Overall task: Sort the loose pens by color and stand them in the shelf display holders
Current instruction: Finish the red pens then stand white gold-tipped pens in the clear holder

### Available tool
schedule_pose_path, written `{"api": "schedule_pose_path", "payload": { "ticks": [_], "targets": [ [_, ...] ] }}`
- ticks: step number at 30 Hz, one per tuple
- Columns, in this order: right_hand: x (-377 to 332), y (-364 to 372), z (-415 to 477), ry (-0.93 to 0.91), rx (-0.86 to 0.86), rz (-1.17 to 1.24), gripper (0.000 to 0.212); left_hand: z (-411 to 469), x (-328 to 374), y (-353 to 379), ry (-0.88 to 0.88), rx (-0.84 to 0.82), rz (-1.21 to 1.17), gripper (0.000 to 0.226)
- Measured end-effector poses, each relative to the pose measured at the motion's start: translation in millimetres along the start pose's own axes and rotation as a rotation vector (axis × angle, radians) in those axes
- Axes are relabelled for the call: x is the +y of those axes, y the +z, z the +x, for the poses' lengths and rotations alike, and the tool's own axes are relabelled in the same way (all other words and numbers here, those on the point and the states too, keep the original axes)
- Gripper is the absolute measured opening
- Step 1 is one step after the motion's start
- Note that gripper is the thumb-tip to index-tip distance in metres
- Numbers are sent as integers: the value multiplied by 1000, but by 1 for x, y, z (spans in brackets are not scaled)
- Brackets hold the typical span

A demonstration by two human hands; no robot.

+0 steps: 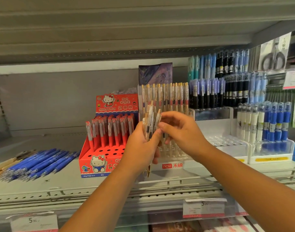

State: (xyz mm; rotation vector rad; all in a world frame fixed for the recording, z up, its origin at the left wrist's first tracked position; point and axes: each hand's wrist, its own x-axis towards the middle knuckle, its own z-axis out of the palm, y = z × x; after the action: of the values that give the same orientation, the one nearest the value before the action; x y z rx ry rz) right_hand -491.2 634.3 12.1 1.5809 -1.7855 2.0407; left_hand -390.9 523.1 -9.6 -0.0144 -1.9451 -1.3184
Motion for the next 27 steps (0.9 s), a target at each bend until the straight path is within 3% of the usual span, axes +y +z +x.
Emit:
{"api": "schedule_pose_path", "payload": {
  "ticks": [5, 11, 14, 21, 27],
  "targets": [
    [5, 1, 1, 181, -50, 270, 33, -1, 1, -1, -2, 4, -17, 10],
    [9, -2, 0, 179, -37, 149, 34, -2, 2, -1, -32, -24, 10, 13],
    [8, -4, -2, 187, 2, 232, 28, -3, 2, 1, -64, -40, 23, 17],
    [8, -28, 3, 184, 241, 405, 26, -2, -1, 0, -117, -52, -16, 13],
    [16, -61, 11, 173, 487, 236, 24, -2, -3, -2, -89, -77, 56, 23]
  ]
}}
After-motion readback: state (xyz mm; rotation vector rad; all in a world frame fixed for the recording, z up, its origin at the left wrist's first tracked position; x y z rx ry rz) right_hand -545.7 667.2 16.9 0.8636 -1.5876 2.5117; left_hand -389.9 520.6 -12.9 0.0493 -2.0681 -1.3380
